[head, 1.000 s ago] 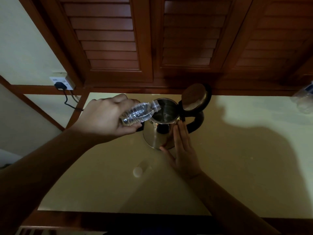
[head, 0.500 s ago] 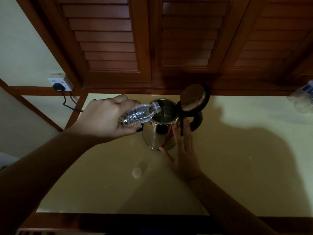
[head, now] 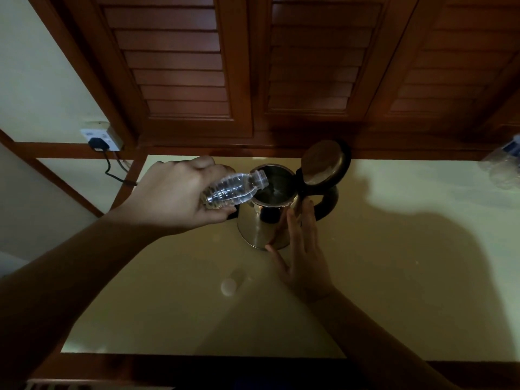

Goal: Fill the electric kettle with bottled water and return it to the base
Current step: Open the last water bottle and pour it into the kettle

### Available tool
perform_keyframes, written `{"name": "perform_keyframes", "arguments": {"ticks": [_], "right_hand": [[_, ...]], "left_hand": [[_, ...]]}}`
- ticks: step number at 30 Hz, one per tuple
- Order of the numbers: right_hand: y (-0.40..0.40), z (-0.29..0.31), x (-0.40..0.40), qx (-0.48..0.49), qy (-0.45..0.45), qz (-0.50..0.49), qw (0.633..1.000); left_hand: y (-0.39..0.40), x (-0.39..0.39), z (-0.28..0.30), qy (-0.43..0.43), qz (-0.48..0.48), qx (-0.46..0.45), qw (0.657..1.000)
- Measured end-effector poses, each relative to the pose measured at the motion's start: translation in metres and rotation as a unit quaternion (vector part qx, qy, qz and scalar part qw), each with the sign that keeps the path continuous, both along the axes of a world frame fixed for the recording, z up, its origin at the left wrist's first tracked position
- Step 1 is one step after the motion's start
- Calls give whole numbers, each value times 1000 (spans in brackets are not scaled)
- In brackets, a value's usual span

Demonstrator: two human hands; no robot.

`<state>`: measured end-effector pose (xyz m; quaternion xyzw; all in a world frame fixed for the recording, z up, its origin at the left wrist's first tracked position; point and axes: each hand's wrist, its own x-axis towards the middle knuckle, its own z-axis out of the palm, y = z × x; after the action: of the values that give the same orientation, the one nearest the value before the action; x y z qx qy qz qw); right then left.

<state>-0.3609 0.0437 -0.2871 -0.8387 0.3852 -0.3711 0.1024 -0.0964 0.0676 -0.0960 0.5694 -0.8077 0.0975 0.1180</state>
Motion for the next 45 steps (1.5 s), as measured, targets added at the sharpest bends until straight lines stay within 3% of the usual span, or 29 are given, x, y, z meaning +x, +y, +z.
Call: {"name": "perform_keyframes", "arguments": {"ticks": [25, 45], "right_hand": [[5, 0, 6, -62, -2, -2, 998], [3, 4, 3, -59, -2, -2, 998]], "left_hand": [[-3, -3, 9, 8, 3, 23, 1000], [-16, -6, 25, -62, -1, 26, 998]]}}
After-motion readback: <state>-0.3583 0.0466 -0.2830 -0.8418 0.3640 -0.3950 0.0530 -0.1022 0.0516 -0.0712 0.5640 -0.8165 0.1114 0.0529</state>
